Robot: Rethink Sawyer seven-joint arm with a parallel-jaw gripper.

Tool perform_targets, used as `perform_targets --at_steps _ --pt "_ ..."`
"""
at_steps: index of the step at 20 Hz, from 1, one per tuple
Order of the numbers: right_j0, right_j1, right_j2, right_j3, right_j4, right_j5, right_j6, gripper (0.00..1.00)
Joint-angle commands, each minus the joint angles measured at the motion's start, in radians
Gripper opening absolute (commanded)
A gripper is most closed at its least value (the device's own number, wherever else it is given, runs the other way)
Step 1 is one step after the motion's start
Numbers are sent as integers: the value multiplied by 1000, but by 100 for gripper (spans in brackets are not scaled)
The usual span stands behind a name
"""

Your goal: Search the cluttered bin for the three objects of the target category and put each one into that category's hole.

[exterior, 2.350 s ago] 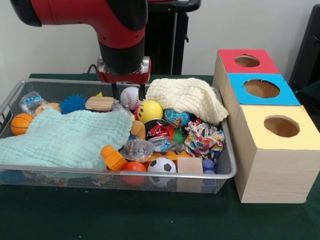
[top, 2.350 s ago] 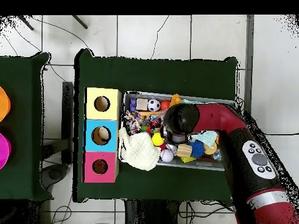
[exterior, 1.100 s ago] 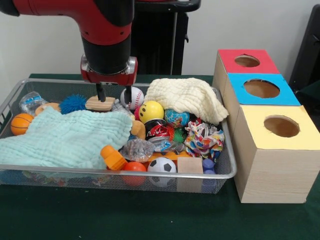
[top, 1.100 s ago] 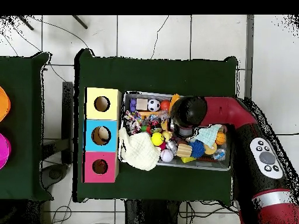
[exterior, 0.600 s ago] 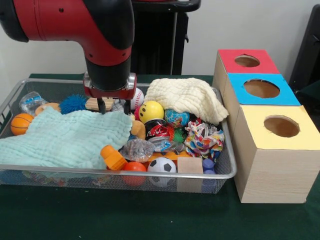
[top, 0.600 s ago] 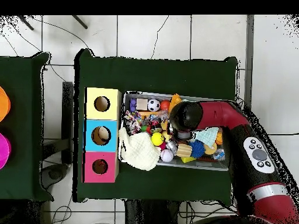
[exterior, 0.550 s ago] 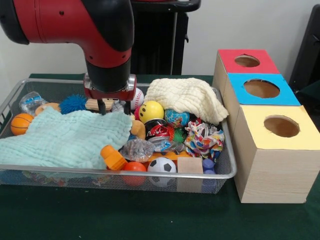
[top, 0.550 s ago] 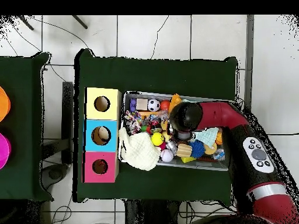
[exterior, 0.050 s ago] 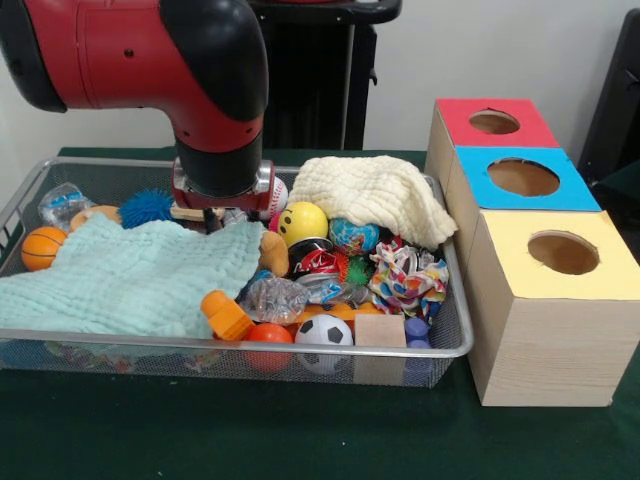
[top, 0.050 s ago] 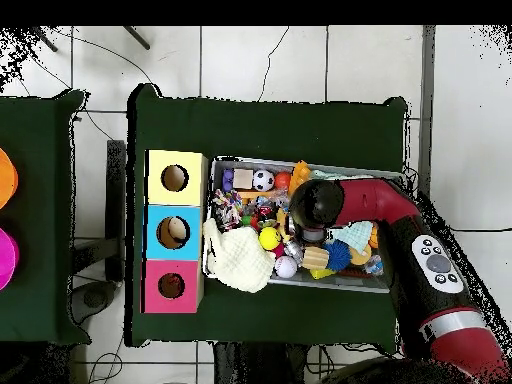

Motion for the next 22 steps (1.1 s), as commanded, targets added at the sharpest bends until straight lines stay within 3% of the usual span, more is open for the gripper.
perform_targets --at_steps 1,7,18,22 --pt "-15 43 66 -43 -47 -48 -287 0" --pt "-20 11 80 -24 -28 -45 -282 0" --pt "-21 -72 94 -6 7 74 -304 0" --pt "-25 -123 102 -11 0 127 -361 0"
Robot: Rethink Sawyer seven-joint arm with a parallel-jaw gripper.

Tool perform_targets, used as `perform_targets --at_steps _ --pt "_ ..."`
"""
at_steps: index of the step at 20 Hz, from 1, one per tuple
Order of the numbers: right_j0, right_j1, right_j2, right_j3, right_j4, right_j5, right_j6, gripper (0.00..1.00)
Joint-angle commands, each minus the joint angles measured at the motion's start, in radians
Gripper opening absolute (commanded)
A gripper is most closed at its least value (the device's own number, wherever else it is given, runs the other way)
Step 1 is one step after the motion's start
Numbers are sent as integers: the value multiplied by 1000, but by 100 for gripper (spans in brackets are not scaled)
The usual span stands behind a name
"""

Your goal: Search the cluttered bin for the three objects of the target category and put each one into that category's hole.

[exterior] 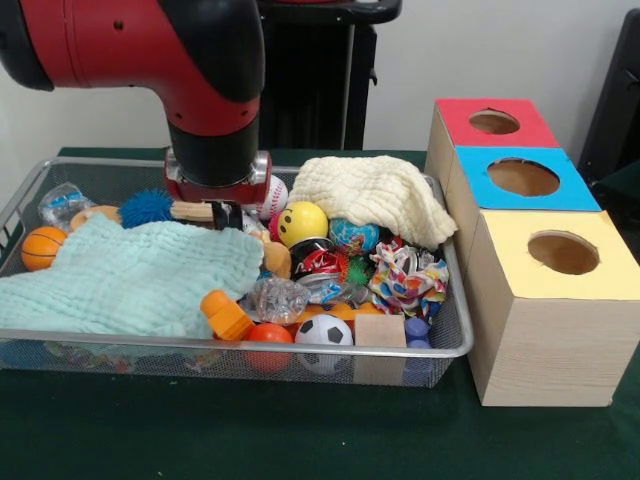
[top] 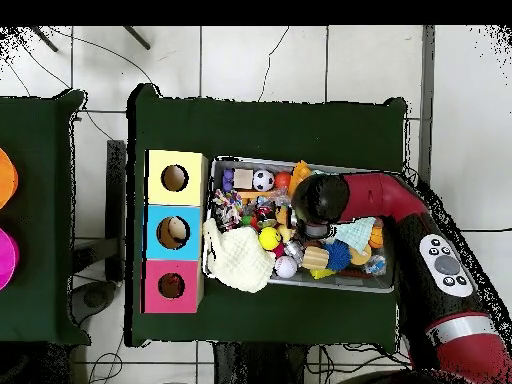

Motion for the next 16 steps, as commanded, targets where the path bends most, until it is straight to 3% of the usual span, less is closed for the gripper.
perform_targets --at_steps 1,5,8,16 --pt "-12 -97 73 -24 2 158 -384 0" --pt "-18 -121 84 -52 -2 237 -440 0" --pt "-23 -125 89 -52 -10 240 -446 0" --pt "-22 -106 85 -49 -42 170 -447 0"
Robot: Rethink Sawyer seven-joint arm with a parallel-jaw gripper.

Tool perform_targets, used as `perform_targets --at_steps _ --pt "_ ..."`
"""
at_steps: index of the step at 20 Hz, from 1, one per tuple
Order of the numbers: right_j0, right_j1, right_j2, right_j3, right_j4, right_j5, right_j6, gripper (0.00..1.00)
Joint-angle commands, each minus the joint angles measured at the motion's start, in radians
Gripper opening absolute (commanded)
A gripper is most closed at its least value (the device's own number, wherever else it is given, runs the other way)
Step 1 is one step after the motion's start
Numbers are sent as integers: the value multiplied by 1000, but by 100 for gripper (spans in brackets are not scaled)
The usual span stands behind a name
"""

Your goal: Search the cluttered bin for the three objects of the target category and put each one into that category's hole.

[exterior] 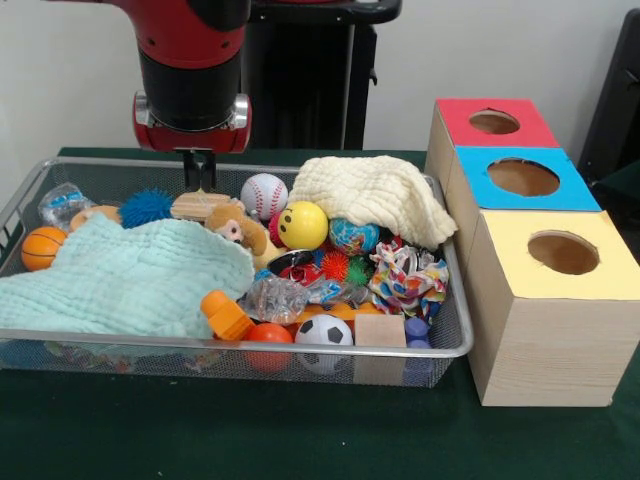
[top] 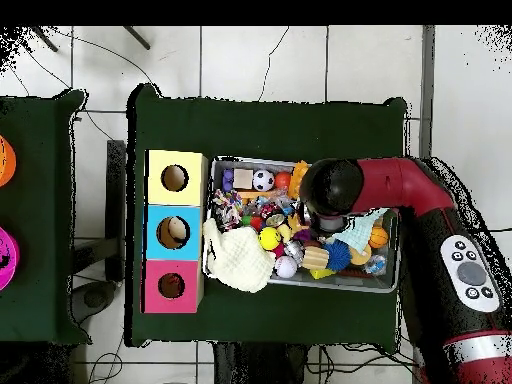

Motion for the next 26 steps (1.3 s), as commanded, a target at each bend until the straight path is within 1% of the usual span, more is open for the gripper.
perform_targets --at_steps 1,4,8,11,16,26 --pt "-7 28 57 -52 -45 29 -342 0" --pt "3 47 55 -69 -44 19 -337 0" --pt "5 56 54 -68 -34 6 -321 0" --pt "5 54 52 -59 -26 -2 -306 0" --pt "11 55 52 -68 -26 4 -302 0" --pt "9 56 50 -60 -26 -6 -297 0"
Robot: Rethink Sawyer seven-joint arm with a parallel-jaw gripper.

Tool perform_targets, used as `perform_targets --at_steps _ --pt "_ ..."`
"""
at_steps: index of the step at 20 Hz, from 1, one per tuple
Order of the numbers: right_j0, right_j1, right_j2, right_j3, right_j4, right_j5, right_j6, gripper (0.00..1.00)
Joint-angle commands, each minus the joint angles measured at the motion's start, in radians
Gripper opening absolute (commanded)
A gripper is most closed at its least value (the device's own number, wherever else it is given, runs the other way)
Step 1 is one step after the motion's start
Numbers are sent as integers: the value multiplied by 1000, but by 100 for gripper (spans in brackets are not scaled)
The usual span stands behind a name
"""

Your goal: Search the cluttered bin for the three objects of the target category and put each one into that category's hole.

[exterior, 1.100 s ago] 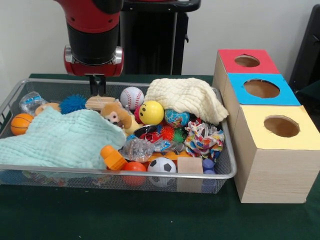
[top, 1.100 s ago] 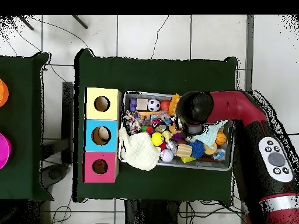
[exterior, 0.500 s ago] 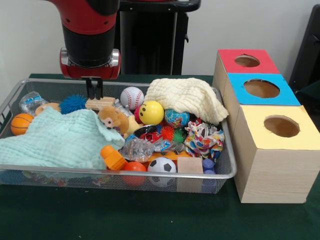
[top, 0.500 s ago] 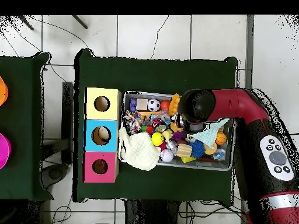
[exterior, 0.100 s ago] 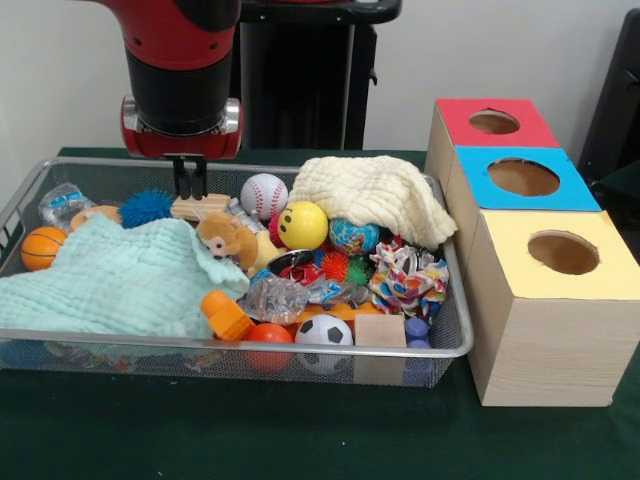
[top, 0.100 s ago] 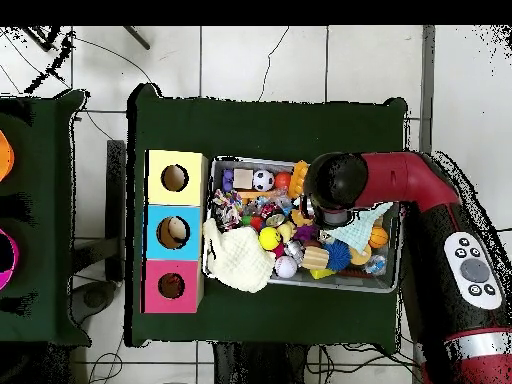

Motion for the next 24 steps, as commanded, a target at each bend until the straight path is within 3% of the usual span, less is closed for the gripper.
perform_targets --at_steps 1,18,20,24 --pt "5 46 50 -19 -23 -8 -270 0" --pt "8 50 49 -11 -22 -13 -262 0" --pt "8 38 47 11 -15 -18 -246 0" --pt "14 -47 41 131 27 -43 -153 0"
